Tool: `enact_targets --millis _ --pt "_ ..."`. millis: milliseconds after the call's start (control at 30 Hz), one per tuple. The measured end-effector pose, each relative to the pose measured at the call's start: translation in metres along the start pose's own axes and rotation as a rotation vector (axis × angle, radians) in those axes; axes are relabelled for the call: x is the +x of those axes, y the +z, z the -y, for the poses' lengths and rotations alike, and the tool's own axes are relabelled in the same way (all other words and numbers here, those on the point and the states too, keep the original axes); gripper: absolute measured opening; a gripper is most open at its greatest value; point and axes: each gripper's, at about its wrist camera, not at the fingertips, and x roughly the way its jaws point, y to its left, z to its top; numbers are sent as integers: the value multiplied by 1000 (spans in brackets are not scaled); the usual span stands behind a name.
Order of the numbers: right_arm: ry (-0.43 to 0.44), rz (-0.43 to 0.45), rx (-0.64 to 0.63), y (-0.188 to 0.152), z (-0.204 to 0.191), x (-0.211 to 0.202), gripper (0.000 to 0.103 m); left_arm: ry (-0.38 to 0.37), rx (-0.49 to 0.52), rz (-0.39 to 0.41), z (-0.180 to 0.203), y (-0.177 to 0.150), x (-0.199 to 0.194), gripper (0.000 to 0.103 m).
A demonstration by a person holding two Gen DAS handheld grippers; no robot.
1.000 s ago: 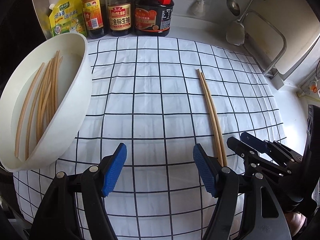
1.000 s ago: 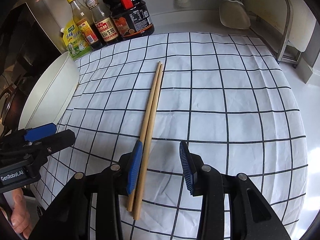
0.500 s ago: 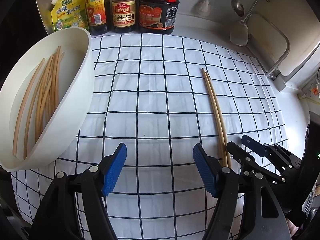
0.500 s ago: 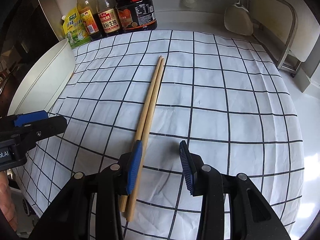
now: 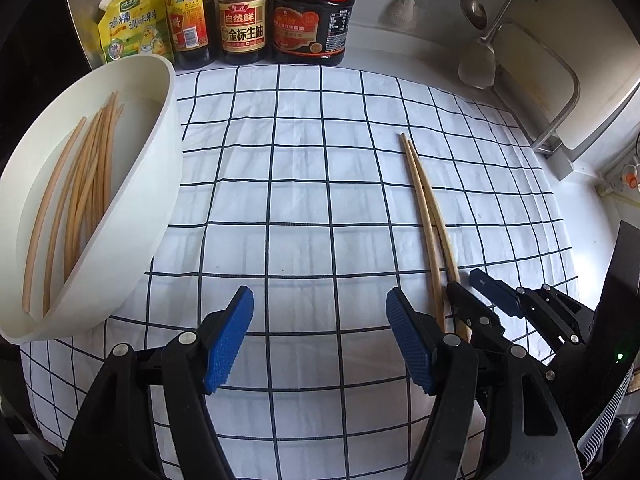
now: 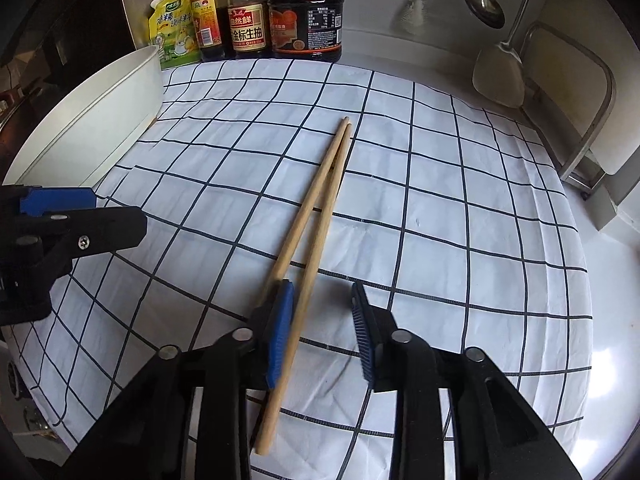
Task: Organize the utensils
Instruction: 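Close the right gripper on one chopstick while the left gripper grasps the other chopstick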
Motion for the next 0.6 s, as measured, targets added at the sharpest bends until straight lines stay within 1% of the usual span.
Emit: enact_targets --millis 67,200,500,600 --pt "-1 1 -5 0 2 0 8 -3 4 -1 4 1 2 68" --pt "1 5 3 -1 9 0 7 -12 4 -12 11 3 11 68" --pt "-36 15 65 -8 42 -1 7 -48 13 -22 35 10 26 68" --pt "-52 16 79 -10 55 -3 7 -51 33 -30 43 12 33 71"
